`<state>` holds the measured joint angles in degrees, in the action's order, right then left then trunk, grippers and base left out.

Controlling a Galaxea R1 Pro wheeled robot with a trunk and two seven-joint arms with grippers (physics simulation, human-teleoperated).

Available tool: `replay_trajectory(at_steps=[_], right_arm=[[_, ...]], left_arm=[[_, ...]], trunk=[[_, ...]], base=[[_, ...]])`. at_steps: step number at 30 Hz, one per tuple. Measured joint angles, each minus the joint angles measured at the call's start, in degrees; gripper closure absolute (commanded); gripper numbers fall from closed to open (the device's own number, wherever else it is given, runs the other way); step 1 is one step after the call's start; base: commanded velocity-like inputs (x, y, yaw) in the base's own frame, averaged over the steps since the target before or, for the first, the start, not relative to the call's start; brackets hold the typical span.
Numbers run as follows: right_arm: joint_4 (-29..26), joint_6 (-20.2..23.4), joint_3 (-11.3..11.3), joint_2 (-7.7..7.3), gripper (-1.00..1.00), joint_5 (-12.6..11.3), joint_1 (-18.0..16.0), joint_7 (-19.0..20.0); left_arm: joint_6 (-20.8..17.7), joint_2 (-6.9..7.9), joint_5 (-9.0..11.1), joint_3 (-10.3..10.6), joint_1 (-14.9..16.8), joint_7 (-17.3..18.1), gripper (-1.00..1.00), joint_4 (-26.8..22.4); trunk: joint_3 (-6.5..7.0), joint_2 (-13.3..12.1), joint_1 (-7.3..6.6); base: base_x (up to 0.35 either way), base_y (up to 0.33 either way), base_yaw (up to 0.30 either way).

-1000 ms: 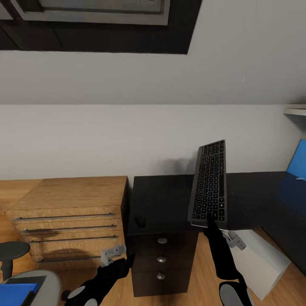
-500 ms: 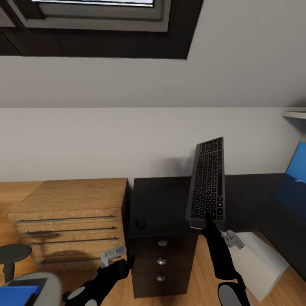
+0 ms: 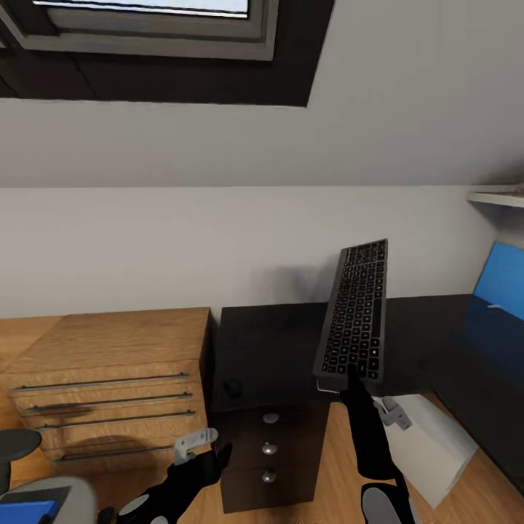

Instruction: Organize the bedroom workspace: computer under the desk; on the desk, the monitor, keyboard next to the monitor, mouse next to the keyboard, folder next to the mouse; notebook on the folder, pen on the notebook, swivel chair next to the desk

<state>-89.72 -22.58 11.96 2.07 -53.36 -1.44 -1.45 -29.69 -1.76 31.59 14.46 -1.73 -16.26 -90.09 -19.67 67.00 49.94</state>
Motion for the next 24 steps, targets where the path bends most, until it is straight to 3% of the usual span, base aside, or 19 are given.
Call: replay_trajectory(at_steps=[2, 5, 9, 11, 16, 24], right_arm=[[1.32, -0.08, -0.23, 0.12, 1.00, -0.91, 0.02, -3.63], [2.18, -0.17, -0.30, 0.14, 1.00, -2.55, 0.01, -5.58], [2.85, -0.29, -0.41, 0.10, 1.00, -10.54, 0.01, -6.39], [2.89, -0.26, -0.44, 0.08, 1.00, -11.74, 0.00, -6.40], [2.95, -0.27, -0.56, 0.05, 1.00, -13.22, 0.00, -6.45], [2.66, -0.33, -0.86, 0.12, 1.00, -13.27, -0.01, -6.17]], left_arm=[[0.22, 0.00, -0.02, -0.05, 0.02, 0.03, -1.00, 0.05], [0.42, -0.06, -0.03, -0.01, -0.01, 0.07, -1.00, 0.14], [0.53, -0.02, -0.06, -0.06, -0.01, 0.00, -1.00, 0.19], [0.54, -0.01, -0.09, -0.06, -0.02, -0.10, -1.00, 0.19], [0.54, -0.01, -0.11, -0.07, -0.03, -0.25, -1.00, 0.19], [0.54, 0.00, -0.12, -0.15, -0.01, -0.27, -1.00, 0.13]], trunk=[[-0.07, -0.01, 0.00], [-0.19, 0.00, 0.00], [-0.36, -0.02, 0.01], [-0.44, -0.01, 0.02], [-0.66, -0.01, 0.02], [-0.93, 0.00, 0.00]], base=[[0.000, 0.000, -0.272], [0.000, 0.000, -0.273], [-0.124, 0.069, -0.274], [-0.234, 0.143, -0.274], [-0.266, 0.181, -0.274], [-0.106, 0.156, -0.160]])
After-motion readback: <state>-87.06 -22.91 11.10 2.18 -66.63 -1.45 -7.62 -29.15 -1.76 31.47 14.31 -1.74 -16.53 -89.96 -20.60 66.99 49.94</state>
